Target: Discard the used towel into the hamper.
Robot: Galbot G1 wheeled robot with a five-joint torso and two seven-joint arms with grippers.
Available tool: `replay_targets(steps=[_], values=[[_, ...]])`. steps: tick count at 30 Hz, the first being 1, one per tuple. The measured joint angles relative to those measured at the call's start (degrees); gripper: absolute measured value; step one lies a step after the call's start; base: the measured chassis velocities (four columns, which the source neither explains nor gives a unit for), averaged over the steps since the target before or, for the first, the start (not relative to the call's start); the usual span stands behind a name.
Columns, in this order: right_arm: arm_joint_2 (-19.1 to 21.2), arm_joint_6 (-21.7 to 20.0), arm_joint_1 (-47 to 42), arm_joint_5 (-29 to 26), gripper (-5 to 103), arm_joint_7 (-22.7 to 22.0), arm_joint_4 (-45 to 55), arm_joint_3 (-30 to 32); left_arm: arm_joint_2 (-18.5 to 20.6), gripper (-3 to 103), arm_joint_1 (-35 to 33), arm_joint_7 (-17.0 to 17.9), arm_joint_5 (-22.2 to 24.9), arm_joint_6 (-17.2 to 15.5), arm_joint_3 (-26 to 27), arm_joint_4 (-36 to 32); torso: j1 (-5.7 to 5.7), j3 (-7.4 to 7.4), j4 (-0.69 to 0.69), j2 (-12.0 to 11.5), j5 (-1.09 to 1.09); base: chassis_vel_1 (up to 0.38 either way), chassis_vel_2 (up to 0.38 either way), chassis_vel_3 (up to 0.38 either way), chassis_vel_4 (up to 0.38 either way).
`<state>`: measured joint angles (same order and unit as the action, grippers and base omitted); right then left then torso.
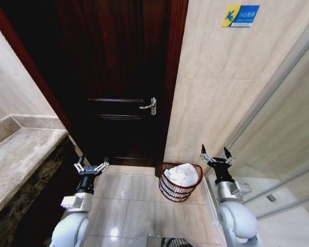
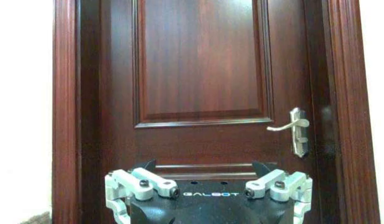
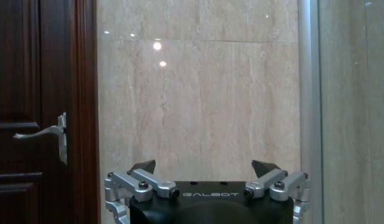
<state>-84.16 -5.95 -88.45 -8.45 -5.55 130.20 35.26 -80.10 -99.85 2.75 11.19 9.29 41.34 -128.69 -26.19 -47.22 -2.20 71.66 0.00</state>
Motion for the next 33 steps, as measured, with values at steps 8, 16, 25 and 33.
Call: replay_targets(steps=[8,16,25,33], values=[[0.1,-0.1,0.2,0.2,100,0.1,-0.4,-0.2,0.1,100,0.3,0.0,0.1,-0.1,-0.2,0.5,-0.87,-0.96,-0.01,1.8,0.00,0.000,0.000,0.000,0.000],[0.1,-0.3,0.5,1.0,100,0.3,-0.6,-1.0,0.3,100,0.6,0.2,0.4,-0.1,-0.2,1.4,-2.05,-2.37,-0.01,4.4,0.00,0.000,0.000,0.000,0.000],[0.1,-1.2,1.1,2.1,100,0.1,-0.6,-2.6,0.6,100,0.4,0.5,1.0,0.2,0.0,2.0,-3.54,-4.20,-0.01,7.8,0.00,0.000,0.000,0.000,0.000],[0.1,-1.5,1.3,2.3,100,-0.3,-0.3,-3.3,0.7,100,0.3,0.6,1.5,0.4,0.1,1.9,-4.51,-5.36,-0.01,9.9,0.00,0.000,0.000,0.000,0.000]])
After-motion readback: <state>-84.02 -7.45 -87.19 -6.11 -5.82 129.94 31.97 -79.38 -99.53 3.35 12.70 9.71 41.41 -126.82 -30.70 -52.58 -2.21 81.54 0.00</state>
